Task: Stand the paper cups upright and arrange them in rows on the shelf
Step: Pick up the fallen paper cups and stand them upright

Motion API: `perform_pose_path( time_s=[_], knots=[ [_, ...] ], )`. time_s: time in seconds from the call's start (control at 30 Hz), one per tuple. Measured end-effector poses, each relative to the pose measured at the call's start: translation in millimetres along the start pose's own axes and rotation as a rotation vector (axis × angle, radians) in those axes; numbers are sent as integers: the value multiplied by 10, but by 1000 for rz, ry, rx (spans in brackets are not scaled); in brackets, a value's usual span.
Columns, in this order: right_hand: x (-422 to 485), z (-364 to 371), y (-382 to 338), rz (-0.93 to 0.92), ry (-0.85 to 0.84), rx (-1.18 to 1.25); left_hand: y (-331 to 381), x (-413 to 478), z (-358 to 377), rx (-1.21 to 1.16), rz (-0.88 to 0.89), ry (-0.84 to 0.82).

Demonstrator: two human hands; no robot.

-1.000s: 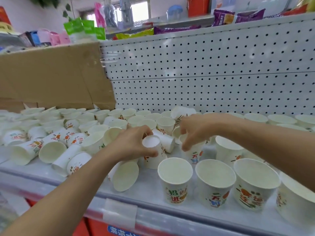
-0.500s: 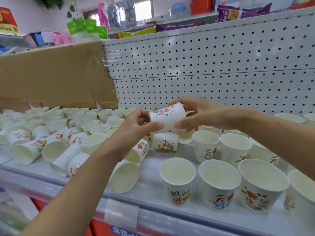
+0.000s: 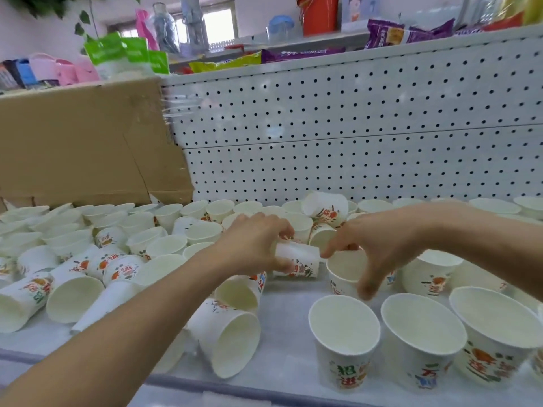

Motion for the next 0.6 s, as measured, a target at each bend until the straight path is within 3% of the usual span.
perform_pose_path(
  time_s=[0.13, 0.23, 0.33, 0.47, 0.6],
  knots=[
    [15, -190, 58, -33, -25, 210, 68, 102, 101, 242, 100, -30],
    [311, -512, 279, -55, 254, 332, 92, 121, 139, 334, 152, 2],
    [688, -566, 516, 68, 435, 181, 77, 130, 229, 373, 191, 15],
    [1041, -389, 591, 102, 342, 174, 34, 117, 278, 300, 200, 9],
    [1174, -311, 649, 98, 349, 192, -20, 125, 86, 111, 113, 24]
  ],
)
Point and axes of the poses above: each hand's wrist, its own x-axis towards the middle knuckle, its own z-axis out of the palm, y = z × x, the point moved 7 cm from there along x, towards the middle knuckle, and after that the axes turned 3 degrees about x, right-handed, at the moved point
